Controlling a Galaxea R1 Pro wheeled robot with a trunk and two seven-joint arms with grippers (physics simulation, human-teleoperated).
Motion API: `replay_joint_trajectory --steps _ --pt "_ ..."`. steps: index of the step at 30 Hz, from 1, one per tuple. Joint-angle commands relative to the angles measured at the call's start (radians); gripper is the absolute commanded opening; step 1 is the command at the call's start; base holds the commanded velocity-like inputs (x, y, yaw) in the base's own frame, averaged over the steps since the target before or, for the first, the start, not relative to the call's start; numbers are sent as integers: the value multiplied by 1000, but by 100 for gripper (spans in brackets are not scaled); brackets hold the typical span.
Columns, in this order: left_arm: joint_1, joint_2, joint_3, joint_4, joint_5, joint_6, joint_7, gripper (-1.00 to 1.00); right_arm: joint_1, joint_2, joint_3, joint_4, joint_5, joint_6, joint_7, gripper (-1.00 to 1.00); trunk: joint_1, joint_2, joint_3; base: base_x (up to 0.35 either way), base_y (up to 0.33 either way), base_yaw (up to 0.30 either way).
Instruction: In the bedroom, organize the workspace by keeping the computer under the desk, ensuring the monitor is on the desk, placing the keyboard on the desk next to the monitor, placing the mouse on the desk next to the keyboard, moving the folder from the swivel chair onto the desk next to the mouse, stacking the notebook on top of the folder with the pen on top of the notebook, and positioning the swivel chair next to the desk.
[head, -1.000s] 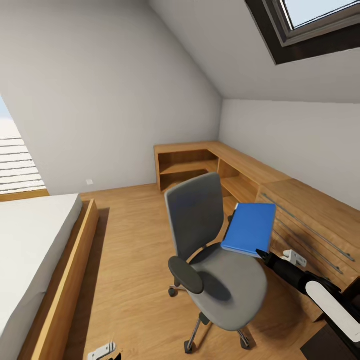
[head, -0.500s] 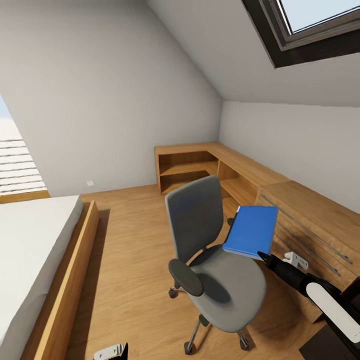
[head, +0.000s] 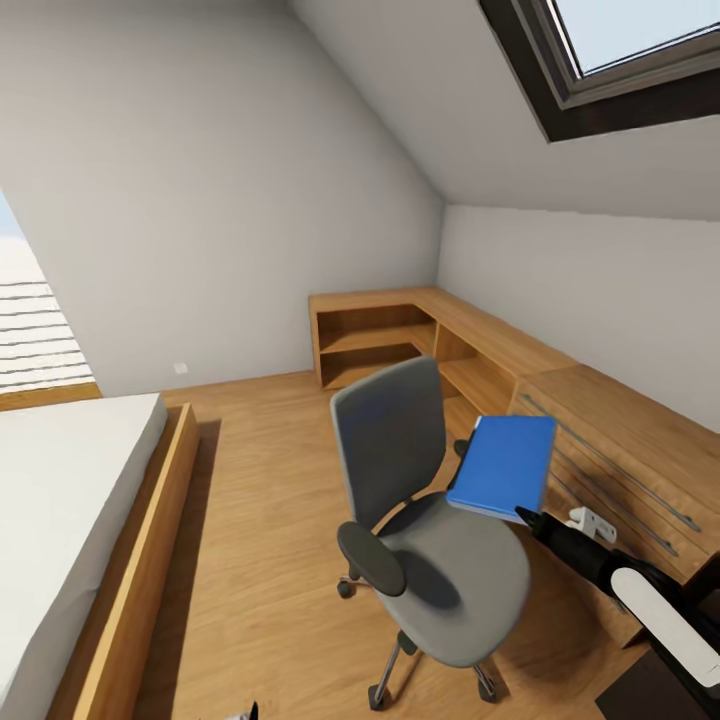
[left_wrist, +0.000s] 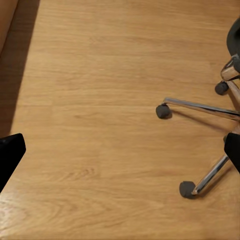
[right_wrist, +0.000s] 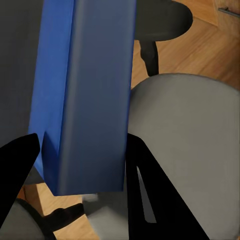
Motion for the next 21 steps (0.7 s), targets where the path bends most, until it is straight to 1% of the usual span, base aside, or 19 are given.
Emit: replay_joint_trajectory --steps 1,4,6,8,14,21 --pt "-1 1 -3 1 11 -1 -8 100 -1 0 3 -4 -9 -1 -10 -100 -4 6 2 0 0 0" --pt "-1 4 -2 1 11 0 -6 100 -1 3 3 -7 -8 -2 -12 -100 -4 6 2 0 0 -41" --pt "0 7 -2 1 12 1 -5 100 -1 6 3 -18 -9 -4 -13 -100 -4 6 2 0 0 -151" --pt "0 11 -2 1 12 1 -3 100 -1 7 1 -41 -10 -6 -14 -100 -4 6 2 0 0 -210" --pt "0 13 -2 1 13 1 -2 100 -1 8 -1 -57 -14 -6 -15 -100 -4 6 2 0 0 -232" --pt "0 13 -2 1 13 2 -2 100 -1 6 -2 -41 -14 -5 -12 -100 -4 6 2 0 0 -58"
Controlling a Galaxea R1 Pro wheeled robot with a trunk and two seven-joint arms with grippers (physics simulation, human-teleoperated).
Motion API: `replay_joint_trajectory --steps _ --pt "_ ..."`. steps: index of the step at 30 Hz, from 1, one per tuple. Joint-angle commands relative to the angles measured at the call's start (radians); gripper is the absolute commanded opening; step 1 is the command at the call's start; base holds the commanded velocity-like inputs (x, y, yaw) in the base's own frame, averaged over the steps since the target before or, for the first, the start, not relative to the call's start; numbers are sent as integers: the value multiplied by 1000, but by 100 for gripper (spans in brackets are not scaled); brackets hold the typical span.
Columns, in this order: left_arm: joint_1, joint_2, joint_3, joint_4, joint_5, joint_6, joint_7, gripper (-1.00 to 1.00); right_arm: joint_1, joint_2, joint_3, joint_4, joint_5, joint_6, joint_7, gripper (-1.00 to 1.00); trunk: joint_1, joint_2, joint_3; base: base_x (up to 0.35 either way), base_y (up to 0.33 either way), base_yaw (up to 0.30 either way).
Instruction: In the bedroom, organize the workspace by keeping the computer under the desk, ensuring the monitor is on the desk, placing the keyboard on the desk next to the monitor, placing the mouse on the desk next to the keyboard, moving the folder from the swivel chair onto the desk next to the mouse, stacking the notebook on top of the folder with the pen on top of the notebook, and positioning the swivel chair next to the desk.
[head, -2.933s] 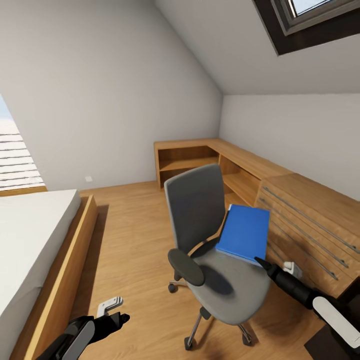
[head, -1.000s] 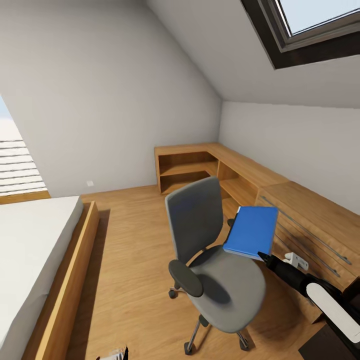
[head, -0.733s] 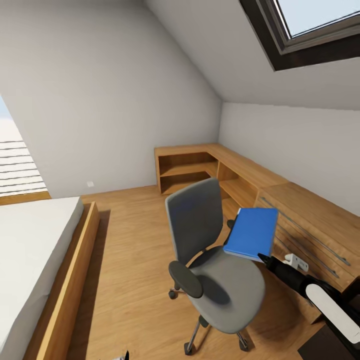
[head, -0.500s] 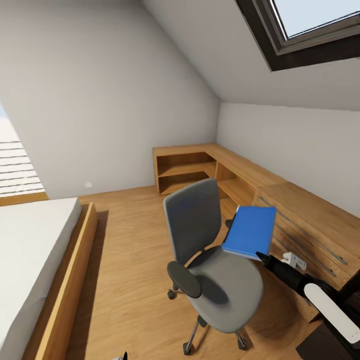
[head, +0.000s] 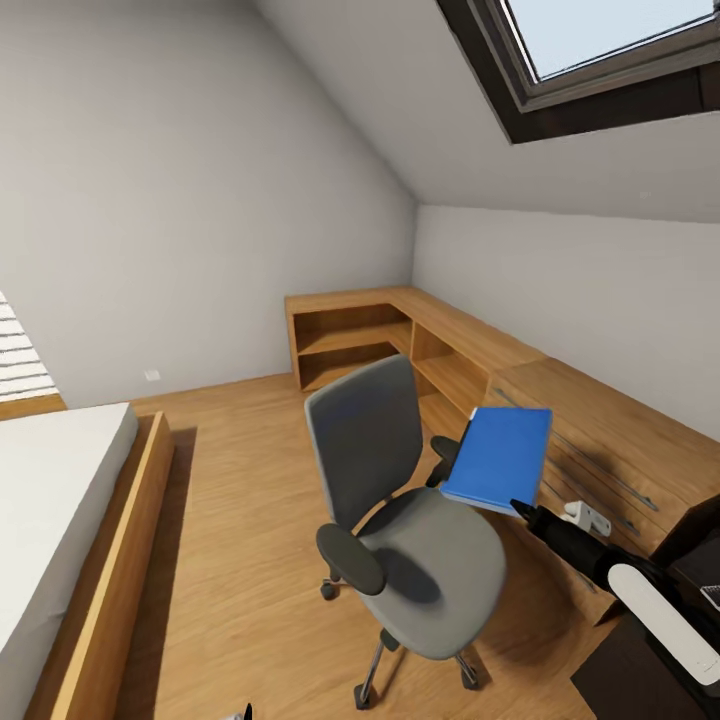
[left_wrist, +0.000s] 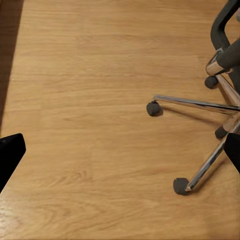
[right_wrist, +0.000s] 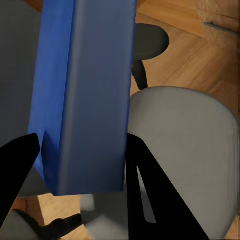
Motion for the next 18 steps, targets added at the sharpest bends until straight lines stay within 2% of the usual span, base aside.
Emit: replay_joint_trajectory --steps 1,8,18 --pt "-1 0 -3 1 11 -3 -8 100 -1 -1 2 11 -8 -1 -6 -100 0 -1 -1 0 0 -11" --pt "-1 -3 -3 1 9 -3 -11 100 -1 -1 2 43 -8 -1 -2 -100 0 -1 -1 0 0 -1" --pt "-1 -5 -3 1 9 -2 -10 100 -1 0 2 44 -11 -2 -4 -100 -38 69 30 0 0 0"
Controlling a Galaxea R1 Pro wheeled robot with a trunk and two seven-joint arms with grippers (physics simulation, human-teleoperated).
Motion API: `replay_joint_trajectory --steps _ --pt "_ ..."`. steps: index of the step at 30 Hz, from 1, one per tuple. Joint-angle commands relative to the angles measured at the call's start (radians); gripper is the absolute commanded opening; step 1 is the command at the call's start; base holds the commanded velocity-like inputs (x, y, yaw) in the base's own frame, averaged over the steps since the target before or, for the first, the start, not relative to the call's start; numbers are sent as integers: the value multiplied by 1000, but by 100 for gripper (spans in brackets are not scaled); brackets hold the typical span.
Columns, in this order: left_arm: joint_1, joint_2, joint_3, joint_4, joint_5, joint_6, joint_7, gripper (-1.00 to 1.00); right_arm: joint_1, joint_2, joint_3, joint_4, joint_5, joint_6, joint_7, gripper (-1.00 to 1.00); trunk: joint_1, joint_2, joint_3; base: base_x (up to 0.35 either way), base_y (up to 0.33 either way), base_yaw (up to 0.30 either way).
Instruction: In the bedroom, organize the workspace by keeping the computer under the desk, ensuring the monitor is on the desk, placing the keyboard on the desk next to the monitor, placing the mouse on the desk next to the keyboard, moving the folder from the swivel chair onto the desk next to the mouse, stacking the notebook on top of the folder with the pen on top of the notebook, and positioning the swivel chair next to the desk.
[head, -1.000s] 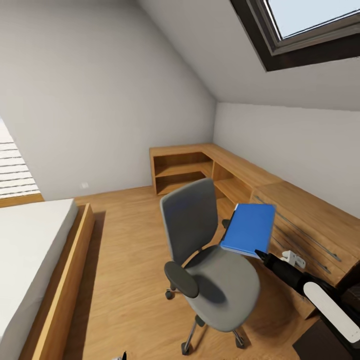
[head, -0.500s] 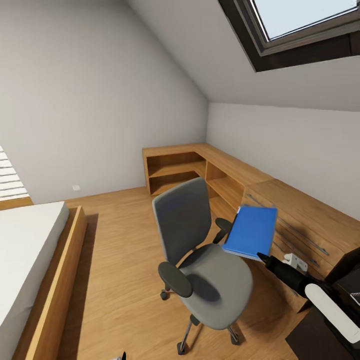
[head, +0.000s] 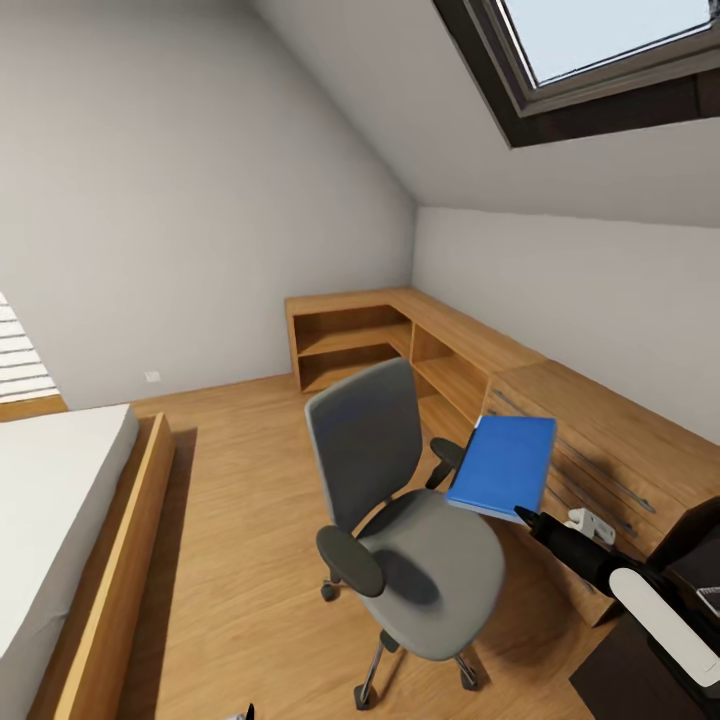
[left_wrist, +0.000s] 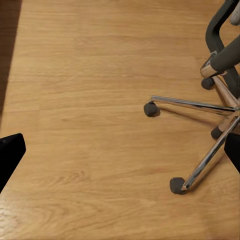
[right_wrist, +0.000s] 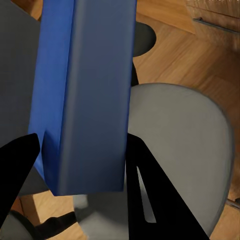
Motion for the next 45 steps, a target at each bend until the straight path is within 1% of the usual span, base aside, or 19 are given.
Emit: replay_joint_trajectory --steps 1,6,7,8,9,10,12,19,31,33,35,36,38,41,45 --pt "-1 0 -2 1 11 -3 -8 100 -1 -1 2 -2 -9 0 -9 -100 -4 6 2 0 0 0" --pt "-1 0 -2 1 12 -3 -7 100 -1 -1 2 -2 -9 0 -8 -100 -23 41 18 0 0 0" --pt "-1 0 -1 1 12 40 -6 100 -1 -1 1 -2 -10 1 -8 -100 -27 48 21 0 0 -41" --pt "-1 0 0 1 12 63 -6 100 -1 -1 1 -2 -10 1 -8 -100 -31 55 24 0 0 -114" --pt "-1 0 0 1 12 73 -7 100 -1 -1 1 -2 -10 1 -8 -100 -35 62 28 0 0 -166" --pt "-1 0 0 1 13 96 -7 100 -1 -1 1 -3 -10 1 -8 -100 -38 69 32 0 0 -211" --pt "-1 0 2 1 14 109 -7 100 -1 -1 2 -3 -10 1 -8 -100 -46 83 39 0 0 -238" --pt "-1 3 6 1 16 116 -6 100 -1 -1 -2 -2 -9 1 -10 -100 -73 132 67 0 0 -256" --pt "-1 2 3 1 15 108 -8 100 -1 -3 -6 -2 -10 0 -11 -100 -119 216 108 0 0 -263" --pt "-1 1 2 1 14 90 -7 100 -1 -4 -12 -3 -10 2 -11 -100 -127 230 114 0 0 -264" --pt "-1 -1 2 1 13 26 -8 100 -1 -4 -14 -4 -10 3 -11 -100 -134 244 120 0 0 -264" --pt "0 0 3 2 12 -27 -9 100 -1 -5 -18 -4 -10 5 -11 -100 -138 251 124 0 0 -264" --pt "2 1 3 2 12 -62 -9 100 -1 -6 -27 -5 -9 6 -12 -100 -146 265 130 0 0 -264" --pt "30 1 3 3 12 -87 -9 100 -1 -8 -44 -5 -9 9 -12 -100 -157 286 139 0 0 -264" --pt "55 4 3 3 12 -96 -9 100 -1 -10 -58 -5 -10 15 -12 -100 -173 314 152 0 0 -264"
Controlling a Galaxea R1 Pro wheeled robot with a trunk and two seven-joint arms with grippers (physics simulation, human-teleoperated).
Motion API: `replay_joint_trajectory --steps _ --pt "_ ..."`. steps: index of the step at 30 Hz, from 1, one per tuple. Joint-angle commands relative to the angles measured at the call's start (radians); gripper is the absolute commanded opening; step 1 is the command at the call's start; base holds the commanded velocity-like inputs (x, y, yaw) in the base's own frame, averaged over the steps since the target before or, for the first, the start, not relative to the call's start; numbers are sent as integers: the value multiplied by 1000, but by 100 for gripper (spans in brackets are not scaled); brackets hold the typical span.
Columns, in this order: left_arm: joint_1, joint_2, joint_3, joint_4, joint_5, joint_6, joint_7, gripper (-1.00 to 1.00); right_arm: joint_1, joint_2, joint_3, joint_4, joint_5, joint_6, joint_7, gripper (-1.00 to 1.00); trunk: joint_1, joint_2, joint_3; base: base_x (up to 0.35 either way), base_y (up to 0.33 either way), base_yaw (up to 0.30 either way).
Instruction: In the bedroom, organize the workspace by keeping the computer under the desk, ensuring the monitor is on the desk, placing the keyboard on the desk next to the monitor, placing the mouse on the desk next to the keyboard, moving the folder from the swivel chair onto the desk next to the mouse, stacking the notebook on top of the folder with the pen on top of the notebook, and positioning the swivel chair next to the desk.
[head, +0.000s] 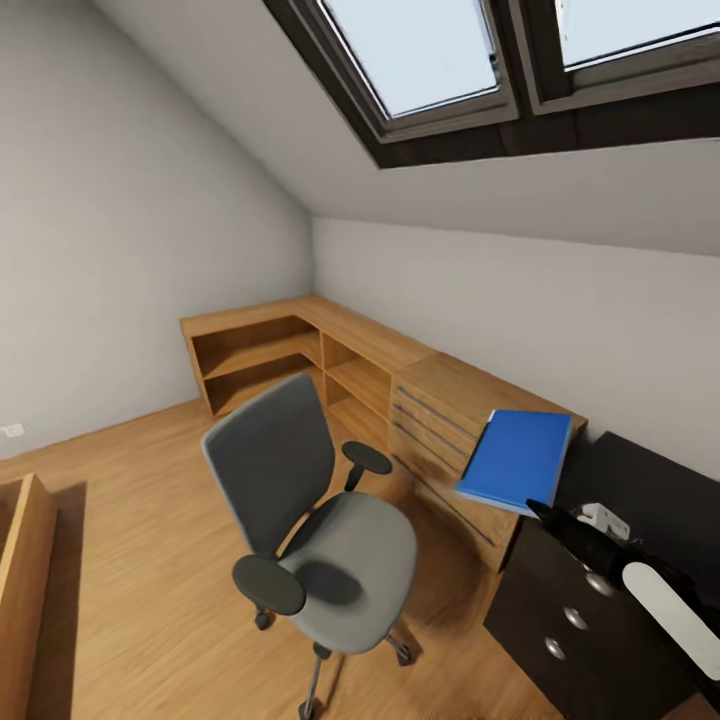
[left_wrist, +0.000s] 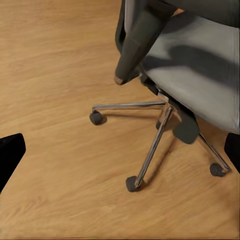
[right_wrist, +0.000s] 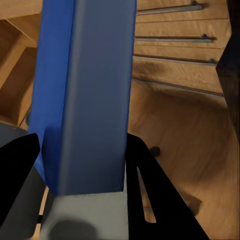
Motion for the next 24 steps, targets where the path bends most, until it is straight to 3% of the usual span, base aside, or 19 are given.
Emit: replay_joint_trajectory --steps 1,15,24 --pt "3 1 -3 1 11 -3 -7 100 -1 -1 -2 -1 -9 4 -8 -100 -4 6 2 0 0 -264" --pt "9 1 -3 1 14 4 -4 100 -1 -2 -45 2 -23 38 -7 -100 -57 104 46 0 0 -264" --pt "10 16 -2 1 15 11 -5 100 -1 -2 -46 5 -38 37 -6 -100 -57 104 46 0 0 -264"
